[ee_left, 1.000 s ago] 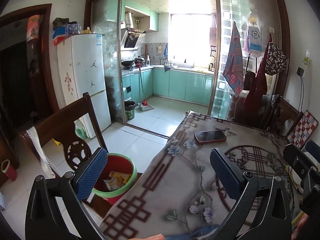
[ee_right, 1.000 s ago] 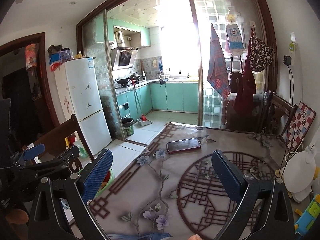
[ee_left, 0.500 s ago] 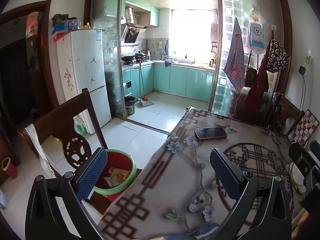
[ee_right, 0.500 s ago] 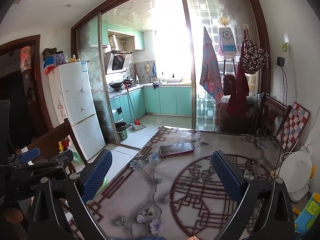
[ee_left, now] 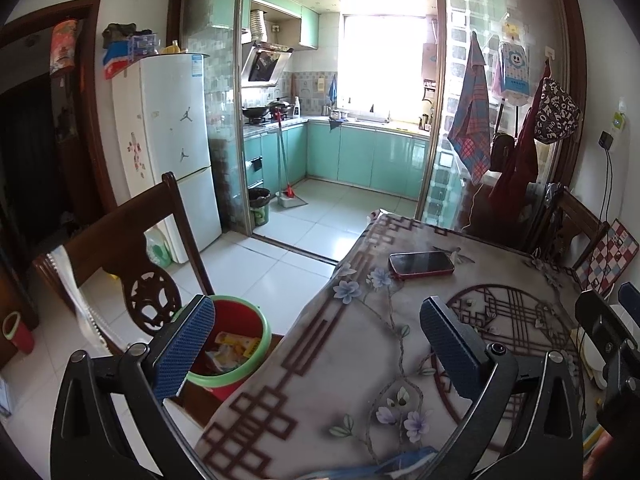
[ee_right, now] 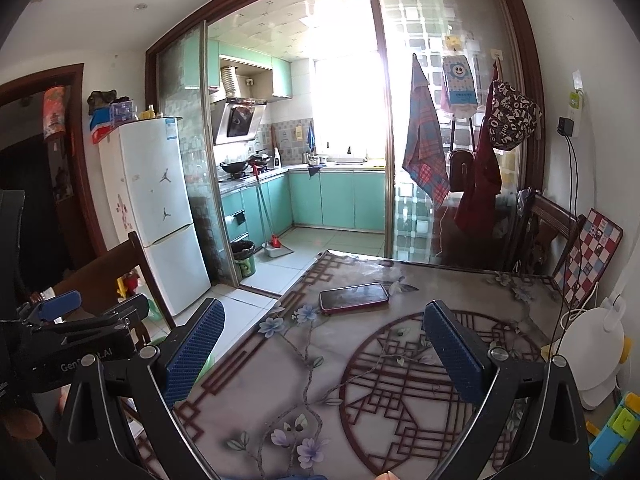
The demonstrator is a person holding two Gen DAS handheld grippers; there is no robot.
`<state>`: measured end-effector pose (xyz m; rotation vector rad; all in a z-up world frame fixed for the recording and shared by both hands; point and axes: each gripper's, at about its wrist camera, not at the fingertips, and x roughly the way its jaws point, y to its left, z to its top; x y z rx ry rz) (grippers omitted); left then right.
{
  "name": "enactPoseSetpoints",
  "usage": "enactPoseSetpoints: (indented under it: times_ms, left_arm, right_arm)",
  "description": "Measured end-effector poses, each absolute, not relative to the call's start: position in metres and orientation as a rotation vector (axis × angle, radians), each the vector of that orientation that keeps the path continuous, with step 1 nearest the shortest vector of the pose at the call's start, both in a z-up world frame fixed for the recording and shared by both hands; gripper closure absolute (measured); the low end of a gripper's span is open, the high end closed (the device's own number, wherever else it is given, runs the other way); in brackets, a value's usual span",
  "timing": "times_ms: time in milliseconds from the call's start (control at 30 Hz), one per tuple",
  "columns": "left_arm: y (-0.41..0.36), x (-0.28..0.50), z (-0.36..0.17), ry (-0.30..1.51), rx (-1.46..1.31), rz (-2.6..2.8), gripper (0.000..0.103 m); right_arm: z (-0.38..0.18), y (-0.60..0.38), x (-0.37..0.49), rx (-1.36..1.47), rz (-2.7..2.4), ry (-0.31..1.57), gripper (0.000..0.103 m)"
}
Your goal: Collect trash
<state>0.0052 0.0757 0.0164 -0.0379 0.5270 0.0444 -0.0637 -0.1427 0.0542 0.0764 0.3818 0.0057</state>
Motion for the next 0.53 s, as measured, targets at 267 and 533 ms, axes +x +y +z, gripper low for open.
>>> enactPoseSetpoints:
  times_ms: [267, 533]
  left_arm:
    - [0.0716, 0.0069, 0.0149, 0.537, -0.037, 0.038, 0.0]
    - [0.068, 0.0152, 0.0091, 0.577, -0.068, 0.003, 0.0]
  right_arm:
    - [0.0495, -0.1453, -0.0629, 0.072, 0.0, 0.39, 0.002]
    - [0.044, -0.1512, -0.0599, 0.077, -0.008, 0.401, 0.002]
